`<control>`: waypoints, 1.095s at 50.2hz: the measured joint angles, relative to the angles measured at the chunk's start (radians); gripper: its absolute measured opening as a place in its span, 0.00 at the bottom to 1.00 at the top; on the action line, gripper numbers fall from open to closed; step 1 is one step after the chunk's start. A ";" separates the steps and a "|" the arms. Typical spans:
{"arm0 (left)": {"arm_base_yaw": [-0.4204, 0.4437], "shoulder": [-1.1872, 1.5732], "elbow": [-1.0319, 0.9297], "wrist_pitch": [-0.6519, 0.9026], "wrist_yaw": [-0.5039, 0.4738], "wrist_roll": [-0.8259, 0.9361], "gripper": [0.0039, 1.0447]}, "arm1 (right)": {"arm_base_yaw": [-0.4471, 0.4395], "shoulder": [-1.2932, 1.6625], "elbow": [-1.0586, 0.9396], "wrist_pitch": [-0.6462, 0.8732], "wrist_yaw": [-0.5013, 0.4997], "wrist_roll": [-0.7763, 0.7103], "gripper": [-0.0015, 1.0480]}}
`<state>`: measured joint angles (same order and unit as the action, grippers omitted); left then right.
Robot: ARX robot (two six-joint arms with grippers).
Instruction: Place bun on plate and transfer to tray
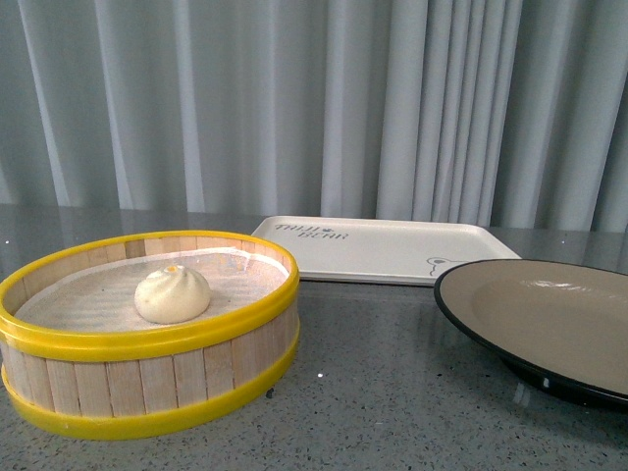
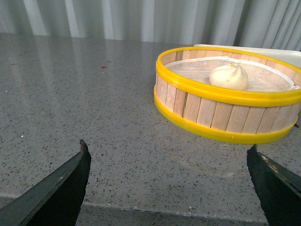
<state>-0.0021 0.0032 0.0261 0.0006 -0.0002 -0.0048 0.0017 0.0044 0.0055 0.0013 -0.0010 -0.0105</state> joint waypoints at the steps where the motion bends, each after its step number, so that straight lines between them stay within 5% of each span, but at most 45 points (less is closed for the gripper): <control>1: 0.000 0.000 0.000 0.000 0.000 0.000 0.94 | 0.000 0.000 0.000 0.000 0.000 0.000 0.92; 47: 0.000 0.000 0.000 0.000 0.000 0.000 0.94 | 0.000 0.000 0.000 0.000 0.000 0.000 0.92; 51: -0.041 0.088 0.044 -0.123 -0.195 -0.159 0.94 | 0.000 0.000 0.000 0.000 0.000 0.000 0.92; 55: -0.022 0.179 0.063 -0.054 -0.156 -0.260 0.94 | 0.000 -0.001 0.000 0.000 -0.001 0.000 0.92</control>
<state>-0.0242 0.1822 0.0887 -0.0536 -0.1558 -0.2649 0.0017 0.0036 0.0055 0.0013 -0.0021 -0.0105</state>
